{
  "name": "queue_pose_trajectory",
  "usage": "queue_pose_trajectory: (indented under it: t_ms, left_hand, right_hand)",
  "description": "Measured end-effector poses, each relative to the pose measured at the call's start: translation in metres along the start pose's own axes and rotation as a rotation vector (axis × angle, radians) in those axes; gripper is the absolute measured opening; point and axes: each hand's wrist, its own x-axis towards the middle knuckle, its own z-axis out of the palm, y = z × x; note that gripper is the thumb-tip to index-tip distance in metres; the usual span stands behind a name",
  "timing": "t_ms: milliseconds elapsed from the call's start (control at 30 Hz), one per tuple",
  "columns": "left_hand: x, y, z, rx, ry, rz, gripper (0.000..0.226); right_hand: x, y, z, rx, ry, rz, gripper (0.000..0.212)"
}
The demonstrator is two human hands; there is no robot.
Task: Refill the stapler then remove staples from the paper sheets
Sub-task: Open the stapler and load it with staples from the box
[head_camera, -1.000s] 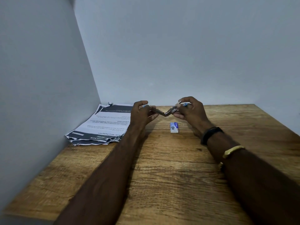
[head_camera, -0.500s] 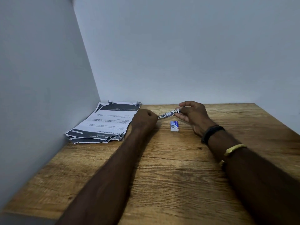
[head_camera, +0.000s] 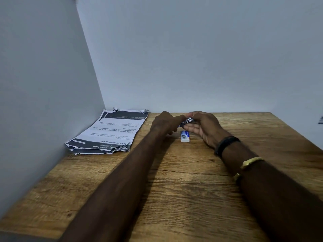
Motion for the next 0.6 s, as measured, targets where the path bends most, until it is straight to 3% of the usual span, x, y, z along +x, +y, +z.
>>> queue_pose_trajectory:
  t_ms: [300,500,600]
  left_hand:
    - [0.0064,-0.0014,0.0046,-0.046,-0.049,0.0,0.067]
    - [0.0108,-0.0037,0.0082,-0.076,-0.044,-0.009,0.056]
    - [0.005,0.0009,0.0079,-0.08,-0.058,-0.031,0.061]
  right_hand:
    - [-0.0007,-0.0001,-0.0003,-0.035,-0.004,0.008,0.018]
    - [0.0009,0.0015,-0.0021,-0.043,-0.02,0.006,0.014]
    - [0.0008,0.0027,-0.0016,-0.054,-0.021,0.002,0.016]
